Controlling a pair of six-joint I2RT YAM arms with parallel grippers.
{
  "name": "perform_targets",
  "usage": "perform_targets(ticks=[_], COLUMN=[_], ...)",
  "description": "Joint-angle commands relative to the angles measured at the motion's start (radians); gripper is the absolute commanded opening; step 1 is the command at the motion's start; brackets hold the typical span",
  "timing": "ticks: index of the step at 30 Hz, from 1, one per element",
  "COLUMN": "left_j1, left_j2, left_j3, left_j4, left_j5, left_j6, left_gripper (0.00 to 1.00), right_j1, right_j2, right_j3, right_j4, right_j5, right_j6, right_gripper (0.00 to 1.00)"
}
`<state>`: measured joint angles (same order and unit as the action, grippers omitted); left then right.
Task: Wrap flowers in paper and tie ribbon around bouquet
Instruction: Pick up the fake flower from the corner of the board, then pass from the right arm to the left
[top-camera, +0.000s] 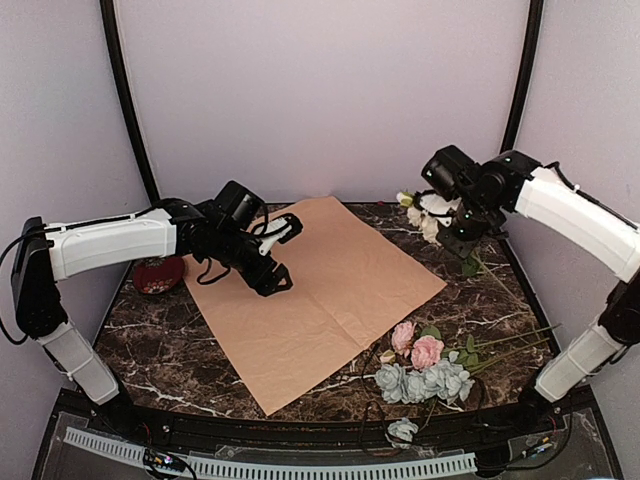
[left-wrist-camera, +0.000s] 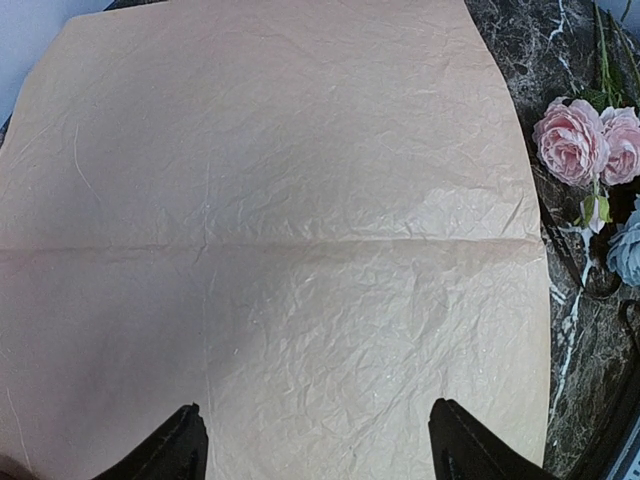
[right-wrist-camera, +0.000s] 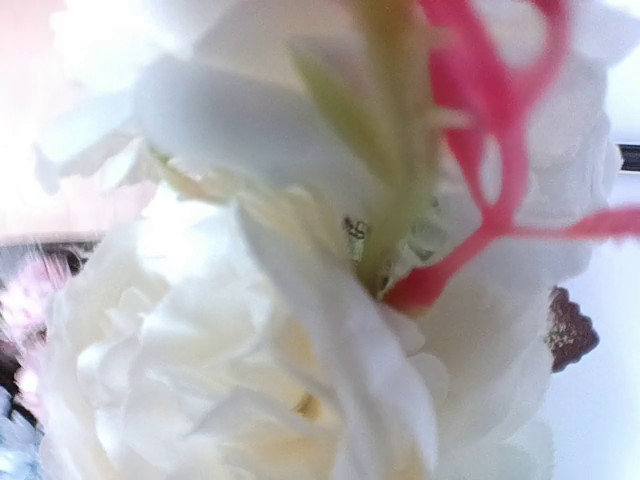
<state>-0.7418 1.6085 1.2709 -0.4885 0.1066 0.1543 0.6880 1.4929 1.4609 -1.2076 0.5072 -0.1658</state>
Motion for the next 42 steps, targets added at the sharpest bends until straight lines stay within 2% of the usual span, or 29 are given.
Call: perform_targets(ticks=[1,3,5,10,14,17,19,22,25,28,30,36,37,40,41,42], left_j1=[0.002,0.002,0.001,-0.002,-0.004,-0.007,-0.007,-0.007,-0.007,-0.007,-0.007,-0.007,-0.007,-0.007,-0.007,-0.007], left_j2=[-0.025,-0.037,-0.055,-0.138,-0.264,-0.372,-0.447,-0.541,-0.547,-0.506,-0.473,-0.442,-0.444,-0.447,-0.445,-0.436], left_j3=[-0.013,-0.019,-0.033,-0.099,-0.222,-0.329,-0.399,-0.499,-0.518,-0.464,-0.441,-0.433,-0.436,-0.445,-0.446,-0.442], left_j4=[0.007,0.018,0.042,0.149,0.328,0.487,0.599,0.757,0.784,0.707,0.667,0.658,0.668,0.708,0.722,0.736], left_j5=[0.005,0.023,0.053,0.205,0.365,0.49,0.534,0.504,0.45,0.438,0.45,0.397,0.393,0.39,0.373,0.344], left_j6=[0.019,0.023,0.031,0.052,0.067,0.059,0.043,0.01,-0.005,0.005,0.015,0.005,-0.006,-0.079,-0.111,-0.147], left_gripper=[0.78,0.78,0.78,0.78,0.8,0.84,0.87,0.92,0.92,0.82,0.67,0.03,0.0,0.0,0.0,0.0], right_j1=[0.01,0.013,0.015,0.016,0.019,0.029,0.054,0.097,0.136,0.16,0.166,0.168,0.168,0.167,0.166,0.161], right_j2=[-0.028,-0.038,-0.073,-0.218,-0.222,-0.141,-0.06,0.056,0.15,0.204,0.222,0.244,0.241,0.233,0.233,0.235], right_j3=[0.257,0.391,0.477,0.346,0.227,0.181,0.221,0.317,0.38,0.422,0.42,0.424,0.417,0.403,0.406,0.41], right_j4=[0.028,0.074,0.169,0.592,0.88,1.051,1.057,0.998,0.996,1.0,1.03,1.029,1.031,1.007,0.981,0.947], right_j5=[0.024,-0.094,-0.278,-0.756,-0.943,-1.113,-1.155,-1.186,-1.254,-1.267,-1.278,-1.301,-1.299,-1.233,-1.165,-1.087], right_j6=[0.077,0.093,0.104,0.186,0.314,0.444,0.464,0.445,0.441,0.437,0.455,0.465,0.466,0.447,0.442,0.439], right_gripper=[0.0,0.0,0.0,0.0,0.0,0.0,0.0,0.0,0.0,0.0,0.0,0.0,0.0,0.0,0.1,0.29])
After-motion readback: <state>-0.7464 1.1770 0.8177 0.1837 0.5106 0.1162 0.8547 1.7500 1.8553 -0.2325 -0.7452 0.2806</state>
